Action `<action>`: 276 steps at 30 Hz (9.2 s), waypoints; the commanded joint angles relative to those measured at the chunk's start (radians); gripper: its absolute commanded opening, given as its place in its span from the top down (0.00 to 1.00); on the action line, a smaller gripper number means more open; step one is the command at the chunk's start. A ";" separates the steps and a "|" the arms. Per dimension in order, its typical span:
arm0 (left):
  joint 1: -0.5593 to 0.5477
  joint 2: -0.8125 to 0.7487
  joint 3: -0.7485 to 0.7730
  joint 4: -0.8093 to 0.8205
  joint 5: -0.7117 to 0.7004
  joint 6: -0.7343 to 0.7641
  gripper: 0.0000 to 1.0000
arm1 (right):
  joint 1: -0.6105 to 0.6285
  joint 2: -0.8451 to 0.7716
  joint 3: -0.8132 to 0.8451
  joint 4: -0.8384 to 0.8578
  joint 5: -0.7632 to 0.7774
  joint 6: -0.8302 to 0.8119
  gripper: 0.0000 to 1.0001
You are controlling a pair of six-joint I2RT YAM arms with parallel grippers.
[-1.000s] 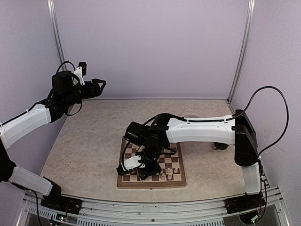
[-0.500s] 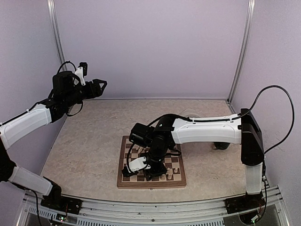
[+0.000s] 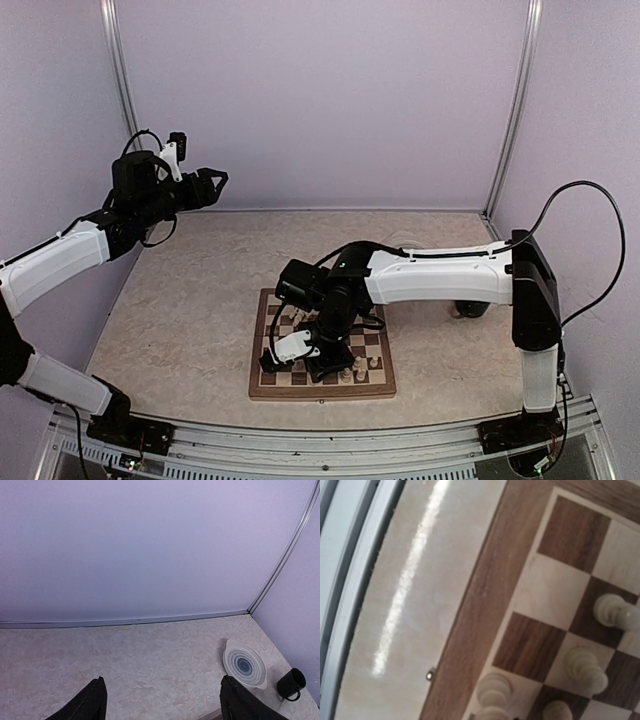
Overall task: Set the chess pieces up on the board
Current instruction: Move the queen to d1, then pick up the chess pile from the chessboard, then pass from the right arm to the left
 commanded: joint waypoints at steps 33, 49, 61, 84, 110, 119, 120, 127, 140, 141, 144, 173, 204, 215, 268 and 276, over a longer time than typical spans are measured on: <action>-0.016 0.010 0.028 -0.001 0.004 0.002 0.22 | -0.032 -0.016 -0.015 -0.008 0.029 -0.002 0.84; -0.018 0.014 0.028 -0.002 0.003 0.002 0.22 | -0.033 -0.032 -0.019 -0.018 0.037 -0.003 0.85; -0.018 0.019 0.030 -0.004 0.005 0.002 0.23 | -0.030 -0.033 -0.028 -0.018 0.027 -0.007 0.77; -0.092 0.081 0.109 -0.144 -0.082 0.085 0.24 | -0.168 -0.260 -0.174 -0.004 0.020 -0.081 0.63; -0.379 0.273 0.108 -0.602 -0.003 0.040 0.49 | -0.454 -0.157 -0.195 0.284 -0.159 -0.136 0.63; -0.384 0.368 0.127 -0.541 0.081 0.033 0.39 | -0.449 -0.071 -0.165 0.180 -0.260 -0.309 0.56; -0.378 0.368 0.111 -0.521 0.108 0.022 0.39 | -0.447 -0.062 -0.160 0.173 -0.264 -0.321 0.56; -0.320 0.344 0.039 -0.415 0.171 -0.052 0.38 | -0.425 -0.002 -0.131 0.184 -0.216 -0.346 0.55; -0.278 0.271 -0.017 -0.336 0.178 -0.124 0.39 | -0.362 0.034 -0.127 0.151 -0.142 -0.437 0.54; -0.278 0.268 -0.023 -0.330 0.176 -0.128 0.39 | -0.359 0.031 -0.131 0.150 -0.142 -0.440 0.54; -0.278 0.259 -0.040 -0.302 0.173 -0.142 0.39 | -0.351 0.032 -0.129 0.146 -0.142 -0.438 0.54; -0.367 0.321 -0.064 -0.196 0.231 -0.143 0.43 | -0.419 -0.112 -0.275 0.264 -0.182 -0.309 0.62; -0.358 0.544 -0.015 -0.009 0.467 -0.280 1.00 | -0.383 -0.042 -0.230 0.280 -0.214 -0.317 0.89; -0.360 0.433 -0.106 0.052 0.465 -0.232 0.56 | -0.480 -0.054 -0.170 0.278 -0.386 -0.211 0.91; -0.332 0.378 -0.100 -0.016 0.429 -0.273 1.00 | -0.559 -0.054 -0.200 0.362 -0.537 -0.031 0.91; -0.337 0.222 0.096 -0.661 0.315 -0.072 1.00 | -0.561 -0.071 -0.227 0.376 -0.561 -0.028 0.90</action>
